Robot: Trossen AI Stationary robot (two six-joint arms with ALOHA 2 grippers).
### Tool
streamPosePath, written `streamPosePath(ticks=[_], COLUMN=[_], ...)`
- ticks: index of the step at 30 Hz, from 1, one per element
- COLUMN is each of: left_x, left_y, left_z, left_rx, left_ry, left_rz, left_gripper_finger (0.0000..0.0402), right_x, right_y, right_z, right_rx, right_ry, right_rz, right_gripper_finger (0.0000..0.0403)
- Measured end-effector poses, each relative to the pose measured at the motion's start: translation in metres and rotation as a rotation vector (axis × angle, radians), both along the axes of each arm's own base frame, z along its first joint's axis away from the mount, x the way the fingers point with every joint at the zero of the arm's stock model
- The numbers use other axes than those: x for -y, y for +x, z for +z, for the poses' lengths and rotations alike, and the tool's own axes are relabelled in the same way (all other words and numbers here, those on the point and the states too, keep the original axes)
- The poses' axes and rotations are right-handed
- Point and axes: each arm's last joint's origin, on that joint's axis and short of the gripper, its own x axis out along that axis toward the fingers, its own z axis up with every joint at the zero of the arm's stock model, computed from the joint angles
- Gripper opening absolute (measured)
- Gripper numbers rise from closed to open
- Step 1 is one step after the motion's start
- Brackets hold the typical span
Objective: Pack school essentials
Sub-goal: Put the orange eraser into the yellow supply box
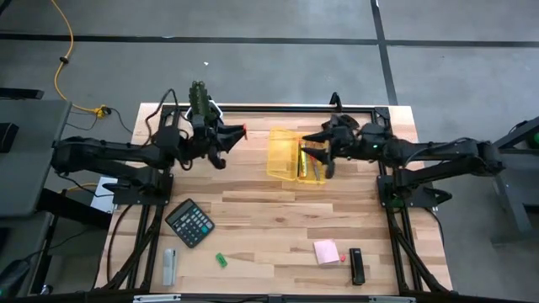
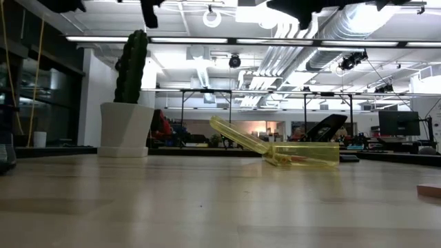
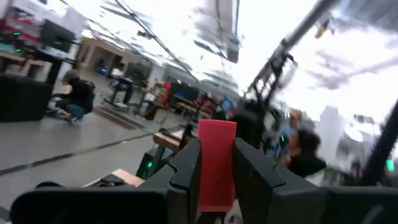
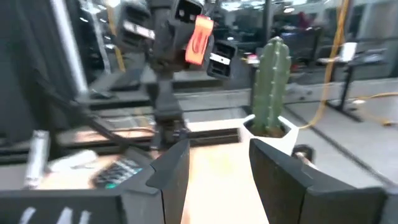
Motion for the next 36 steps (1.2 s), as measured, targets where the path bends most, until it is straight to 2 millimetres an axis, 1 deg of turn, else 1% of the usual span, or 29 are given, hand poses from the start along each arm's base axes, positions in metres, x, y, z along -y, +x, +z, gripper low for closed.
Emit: streamPosePath(ticks=[5, 9, 12, 17, 23, 26, 30, 33, 36], left_x=[-0.009, -0.016, -0.02, -0.026, -0.032, -0.034, -0.035, -0.035, -0.035], left_y=[0.027, 0.05, 0.068, 0.093, 0.119, 0.127, 0.132, 0.132, 0.132], left_z=[-0.02, -0.022, -0.023, -0.02, -0.021, -0.023, -0.025, -0.025, -0.025], left_rx=[0.082, 0.175, 0.187, 0.201, 0.213, 0.217, 0.225, 0.227, 0.227], left_ry=[-0.172, -0.23, -0.248, -0.27, -0.301, -0.326, -0.344, -0.348, -0.349], left_rz=[0.066, 0.087, 0.098, 0.113, 0.1, 0.087, 0.081, 0.079, 0.078], left_gripper_finger=[0.0067, 0.0067, 0.0067, 0.0067, 0.0067, 0.0067, 0.0067, 0.0067, 0.0067], right_x=[-0.001, -0.002, -0.003, -0.001, 0.001, 0.004, 0.005, 0.005, 0.005], right_y=[0.027, 0.044, 0.052, 0.058, 0.067, 0.069, 0.069, 0.07, 0.07], right_z=[-0.013, -0.022, -0.027, -0.03, -0.016, -0.009, -0.007, -0.007, -0.006], right_rx=[0.04, 0.079, 0.102, 0.124, 0.111, 0.099, 0.092, 0.094, 0.099], right_ry=[-0.033, -0.07, -0.087, -0.072, -0.129, -0.136, -0.136, -0.134, -0.132], right_rz=[-0.118, -0.202, -0.276, -0.342, -0.405, -0.437, -0.449, -0.449, -0.453], right_gripper_finger=[0.016, 0.016, 0.016, 0.0166, 0.0188, 0.0199, 0.0204, 0.0199, 0.0183])
